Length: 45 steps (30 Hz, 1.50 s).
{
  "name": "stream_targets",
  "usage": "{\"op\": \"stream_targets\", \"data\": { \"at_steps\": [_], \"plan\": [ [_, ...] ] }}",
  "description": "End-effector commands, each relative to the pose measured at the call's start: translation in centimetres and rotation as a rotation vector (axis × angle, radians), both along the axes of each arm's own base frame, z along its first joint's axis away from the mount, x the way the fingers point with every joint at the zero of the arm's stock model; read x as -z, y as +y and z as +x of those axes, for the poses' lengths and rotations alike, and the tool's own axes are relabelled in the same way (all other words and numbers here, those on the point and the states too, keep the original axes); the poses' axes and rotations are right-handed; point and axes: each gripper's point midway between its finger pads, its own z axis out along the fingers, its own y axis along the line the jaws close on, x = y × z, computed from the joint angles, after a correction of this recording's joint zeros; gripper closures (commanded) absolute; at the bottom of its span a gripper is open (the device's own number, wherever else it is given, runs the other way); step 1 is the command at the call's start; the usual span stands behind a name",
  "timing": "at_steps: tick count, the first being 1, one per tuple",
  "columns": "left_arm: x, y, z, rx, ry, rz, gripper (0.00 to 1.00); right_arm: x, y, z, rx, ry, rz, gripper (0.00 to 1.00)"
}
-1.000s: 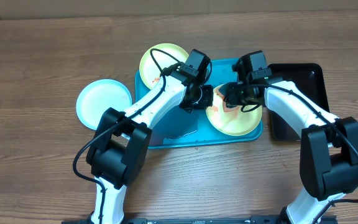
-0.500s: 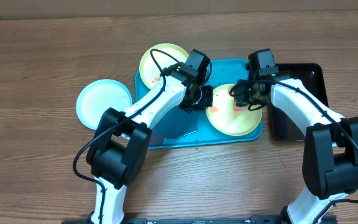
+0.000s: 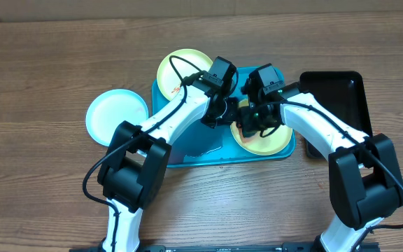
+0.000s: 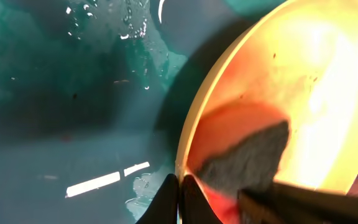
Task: Clean dirty plates on tray and stack at the side
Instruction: 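Scrub the yellow plate's red smear with the sponge in the right gripper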
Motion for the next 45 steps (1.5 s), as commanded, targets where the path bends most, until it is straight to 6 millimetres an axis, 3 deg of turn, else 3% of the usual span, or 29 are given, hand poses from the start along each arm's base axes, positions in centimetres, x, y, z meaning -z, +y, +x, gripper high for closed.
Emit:
{"op": "stream_targets", "data": {
  "at_steps": [1,5,13,15,18,23,28,34,38,45],
  "plan": [
    [-0.4,-1.3,-0.3,0.041,-0.005,-0.037,0.96,-0.9,1.1,-0.3,-0.028,0.021,0.067,0.96],
    [-0.2,-1.0,-0.3,0.035,-0.008,-0.019,0.96,-0.8,-0.8,0.4,0.094,0.053,0.066,0.96],
    [-0.1,-0.6,-0.2,0.024,-0.008,0.003,0.96,-0.4,-8.4,3.7,0.475,0.065,0.07,0.96],
    [0.0,-0.5,-0.2,0.023,-0.01,0.01,0.96,-0.4,-9.1,4.5,0.493,0.037,0.077,0.96],
    [0.0,-0.5,-0.2,0.022,-0.009,0.011,0.96,-0.6,-9.2,5.3,0.495,0.005,0.088,0.96],
    [0.0,-0.4,-0.2,0.019,-0.008,0.011,0.96,-0.8,-7.3,5.4,0.446,-0.015,0.099,0.96],
    [0.0,-0.4,-0.2,0.018,-0.009,0.01,0.96,-0.5,-4.8,3.8,0.358,0.013,0.082,0.96],
    [0.0,-0.2,0.1,0.002,-0.009,0.008,0.96,-0.1,-3.4,1.1,0.28,0.094,0.061,0.96],
    [-0.1,0.6,0.7,-0.024,-0.004,0.005,0.96,0.5,-3.6,-0.1,0.279,0.134,0.043,0.96],
    [0.1,1.1,0.6,-0.033,0.012,0.013,0.96,4.1,-7.5,-1.1,0.406,0.155,0.02,0.96]
  ]
}}
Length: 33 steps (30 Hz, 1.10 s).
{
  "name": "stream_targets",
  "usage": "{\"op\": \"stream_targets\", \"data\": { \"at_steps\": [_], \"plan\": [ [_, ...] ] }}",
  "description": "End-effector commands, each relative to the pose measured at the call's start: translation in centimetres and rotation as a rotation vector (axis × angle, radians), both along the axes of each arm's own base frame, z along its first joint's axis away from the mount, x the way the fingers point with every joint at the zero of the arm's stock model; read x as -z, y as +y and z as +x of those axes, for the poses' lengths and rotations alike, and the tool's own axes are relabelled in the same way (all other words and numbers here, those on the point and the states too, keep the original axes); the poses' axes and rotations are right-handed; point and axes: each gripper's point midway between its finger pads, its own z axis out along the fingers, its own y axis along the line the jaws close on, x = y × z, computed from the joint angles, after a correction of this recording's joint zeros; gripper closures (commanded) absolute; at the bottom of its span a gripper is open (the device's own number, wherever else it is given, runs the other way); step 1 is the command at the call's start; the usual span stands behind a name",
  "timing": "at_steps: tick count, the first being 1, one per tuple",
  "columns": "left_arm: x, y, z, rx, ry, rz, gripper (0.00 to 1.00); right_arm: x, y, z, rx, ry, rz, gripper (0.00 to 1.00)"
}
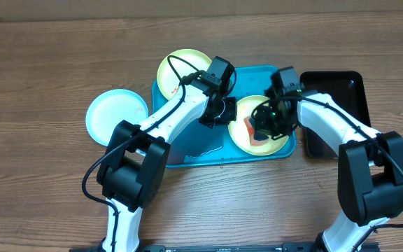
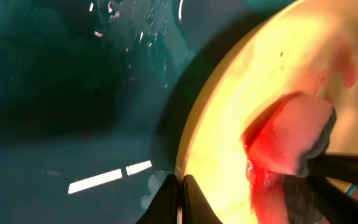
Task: Clean dirty plates on tray and stack at the side
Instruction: 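Scrub the yellow plate's red smear with the sponge in the right gripper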
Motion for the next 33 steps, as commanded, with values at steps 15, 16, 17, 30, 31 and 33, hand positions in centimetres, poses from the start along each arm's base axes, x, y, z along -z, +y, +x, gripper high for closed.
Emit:
{"op": "stream_targets", "data": {
  "at_steps": [15,16,17,30,31,33],
  "plan": [
    [-0.1,-0.4,-0.4,0.011,0.012,-0.005,0.96,-2.3,-1.1,6.1,-0.061,-0.261,0.008,0.96],
    [-0.1,-0.4,-0.3,0.011,0.011,-0.005,0.96,-2.6,-0.5,6.2,-0.087,-0.274,0.014,0.96],
    [-0.1,-0.4,-0.3,0.011,0.01,-0.006,0.96,-2.9,0.2,6.2,-0.113,-0.283,0.021,0.96],
    [-0.2,-0.5,0.2,0.003,-0.01,-0.011,0.96,-1.9,3.5,2.4,-0.216,-0.181,-0.01,0.96],
    [-0.2,-0.5,0.3,-0.001,-0.012,-0.011,0.96,-1.9,3.2,2.5,-0.207,-0.179,-0.007,0.96],
    [-0.2,-0.3,0.6,-0.033,-0.019,0.0,0.96,-2.1,2.5,2.9,-0.185,-0.175,0.009,0.96]
  ]
}}
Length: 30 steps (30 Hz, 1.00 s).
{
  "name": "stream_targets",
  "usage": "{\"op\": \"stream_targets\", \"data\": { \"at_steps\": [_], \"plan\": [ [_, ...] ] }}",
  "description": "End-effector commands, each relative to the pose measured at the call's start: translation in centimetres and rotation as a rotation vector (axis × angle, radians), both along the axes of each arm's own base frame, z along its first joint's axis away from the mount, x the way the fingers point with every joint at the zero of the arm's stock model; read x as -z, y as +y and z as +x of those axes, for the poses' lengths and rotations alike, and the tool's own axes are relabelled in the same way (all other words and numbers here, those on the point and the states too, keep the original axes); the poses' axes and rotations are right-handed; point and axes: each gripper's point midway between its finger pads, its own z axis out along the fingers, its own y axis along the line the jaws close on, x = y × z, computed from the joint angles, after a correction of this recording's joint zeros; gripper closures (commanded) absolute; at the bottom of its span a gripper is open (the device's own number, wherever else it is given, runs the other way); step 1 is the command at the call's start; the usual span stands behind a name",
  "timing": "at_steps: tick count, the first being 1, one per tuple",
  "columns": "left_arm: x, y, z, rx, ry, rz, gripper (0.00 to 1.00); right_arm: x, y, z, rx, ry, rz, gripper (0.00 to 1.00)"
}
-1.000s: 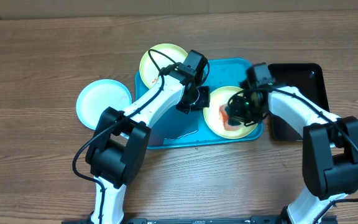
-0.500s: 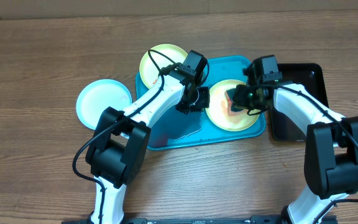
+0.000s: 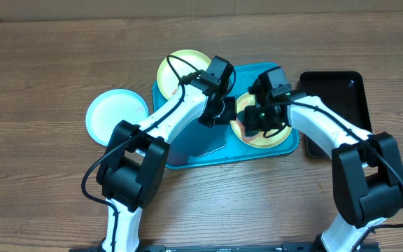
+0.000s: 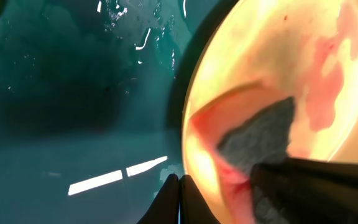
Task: Clean dirty plates on tray and stack at the side
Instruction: 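Scrub the yellow plate's red smear with the sponge in the right gripper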
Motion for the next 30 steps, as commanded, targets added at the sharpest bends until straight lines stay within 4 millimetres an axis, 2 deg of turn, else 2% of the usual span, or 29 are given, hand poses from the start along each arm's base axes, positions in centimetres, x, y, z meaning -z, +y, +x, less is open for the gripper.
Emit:
{"op": "stream_targets", "data": {
  "at_steps": [1,7,11,13,16,17,20,23,30],
  "plan": [
    [-0.1,-0.1,0.7,-0.044,-0.018,0.011,0.96,-0.9,-1.3,1.5,0.048,-0.012,0.031,0.96],
    [-0.2,0.2,2.5,-0.152,-0.069,0.025,0.91,-2.1,-3.6,2.7,0.141,0.01,0.075,0.96],
    [-0.3,-0.2,3.0,-0.174,-0.084,0.01,0.79,-2.0,-4.2,2.6,0.16,0.021,0.06,0.96],
    [0.0,-0.3,2.9,-0.177,-0.077,0.011,0.69,-1.9,-4.6,2.6,0.172,0.024,0.045,0.96],
    [0.9,-0.3,2.7,-0.173,-0.056,0.014,0.6,-1.8,-4.7,2.4,0.172,0.032,0.043,0.96],
    [1.2,-0.5,2.5,-0.167,-0.041,0.007,0.62,-1.8,-4.7,2.3,0.173,0.034,0.042,0.96],
    [2.2,-1.4,1.8,-0.128,-0.001,-0.029,0.77,-1.8,-4.7,2.3,0.173,0.036,0.041,0.96],
    [2.1,-2.7,1.7,-0.057,-0.006,-0.087,0.84,-1.7,-4.7,2.2,0.173,0.04,0.04,0.96],
    [2.2,-3.1,1.1,-0.03,0.004,-0.094,0.81,-1.7,-4.7,2.1,0.172,0.043,0.04,0.96]
  ]
}}
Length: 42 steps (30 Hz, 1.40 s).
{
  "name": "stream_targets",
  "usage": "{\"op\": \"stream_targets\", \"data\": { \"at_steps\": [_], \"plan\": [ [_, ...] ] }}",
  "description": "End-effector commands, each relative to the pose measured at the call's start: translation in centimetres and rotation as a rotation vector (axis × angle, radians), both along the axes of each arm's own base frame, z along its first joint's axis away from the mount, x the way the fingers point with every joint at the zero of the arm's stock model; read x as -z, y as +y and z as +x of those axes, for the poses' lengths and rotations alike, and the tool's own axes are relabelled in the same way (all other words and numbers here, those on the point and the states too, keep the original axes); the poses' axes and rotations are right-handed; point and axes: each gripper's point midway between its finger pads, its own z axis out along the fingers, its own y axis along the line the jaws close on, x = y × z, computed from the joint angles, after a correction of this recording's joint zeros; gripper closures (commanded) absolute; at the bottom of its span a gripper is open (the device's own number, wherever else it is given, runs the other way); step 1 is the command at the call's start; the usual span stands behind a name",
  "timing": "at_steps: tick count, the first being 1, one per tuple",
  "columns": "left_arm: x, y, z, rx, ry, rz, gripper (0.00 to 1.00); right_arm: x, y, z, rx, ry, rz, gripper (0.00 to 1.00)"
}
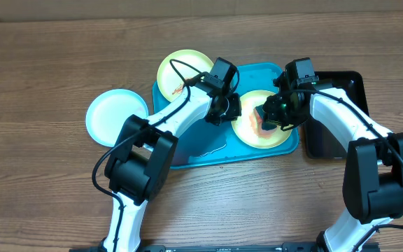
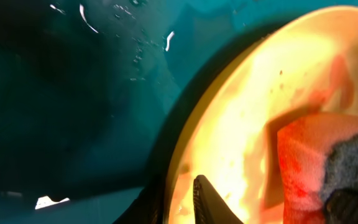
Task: Clean dirty plates on tray and stack at the side
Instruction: 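Scrub the yellow plate's red smear with the sponge in the right gripper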
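A yellow plate [image 1: 257, 136] smeared with red lies on the teal tray [image 1: 187, 143]. My left gripper [image 1: 230, 114] is shut on the plate's left rim [image 2: 185, 146], with one finger [image 2: 207, 198] inside the rim and the other outside it. My right gripper [image 1: 276, 115] is shut on a red-stained sponge [image 1: 264, 119] pressed on the plate's middle. In the left wrist view the sponge [image 2: 312, 155] shows a red body and a grey scouring side. Red streaks [image 2: 337, 68] remain on the plate's far part.
A second yellow plate [image 1: 180, 70] with orange scraps sits at the tray's back left corner. A pale blue plate [image 1: 116, 115] lies on the table to the left. A black tray [image 1: 338, 98] stands at the right. Water droplets [image 2: 138, 59] and a puddle [image 1: 212, 149] wet the teal tray.
My right gripper has moved the sponge from the plate's left part, close to my left fingers, toward the plate's middle and right. My left gripper has stayed clamped on the rim, turned slightly.
With my left gripper holding the rim throughout, the sponge was first at the plate's left part. Then it was at the right part, then back at the left, and now it is near the middle. Red smear has spread and thinned on the plate.
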Motion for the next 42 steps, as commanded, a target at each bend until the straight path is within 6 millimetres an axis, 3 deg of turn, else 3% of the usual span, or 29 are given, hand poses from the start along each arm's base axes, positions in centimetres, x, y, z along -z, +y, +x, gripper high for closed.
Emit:
{"op": "stream_targets", "data": {
  "at_steps": [1,3,6,16,22,26,32,38,42],
  "plan": [
    [0.2,-1.1,-0.8,0.062,0.009,-0.021,0.81,-0.8,0.2,0.9,0.002,-0.028,0.004,0.96],
    [0.3,-1.3,-1.1,0.068,0.01,-0.019,0.83,-0.8,0.2,0.9,0.002,-0.028,0.004,0.96],
    [0.7,-1.2,-1.4,0.069,0.015,-0.013,0.96,-0.8,0.2,0.9,0.002,-0.028,0.004,0.96],
    [2.3,-0.1,-1.8,0.056,0.019,0.021,0.96,-0.9,0.4,0.9,0.003,-0.025,0.016,0.96],
    [1.8,0.7,-0.4,0.087,-0.04,0.045,0.96,-1.3,0.9,1.0,-0.012,-0.028,0.044,0.96],
    [1.3,2.8,0.5,0.066,-0.055,0.132,0.96,-2.7,1.0,1.8,-0.021,-0.049,0.044,0.96],
    [-1.3,4.0,2.1,0.064,-0.127,0.206,0.96,-4.9,0.4,3.6,-0.029,-0.111,-0.009,0.96],
    [-1.7,3.4,1.7,0.071,-0.115,0.177,0.96,-3.7,-0.3,3.5,-0.018,-0.113,-0.062,0.96],
    [-1.7,3.4,1.7,0.068,-0.116,0.174,0.96,-1.6,0.0,2.5,-0.022,-0.095,-0.069,0.96]
  ]
}}
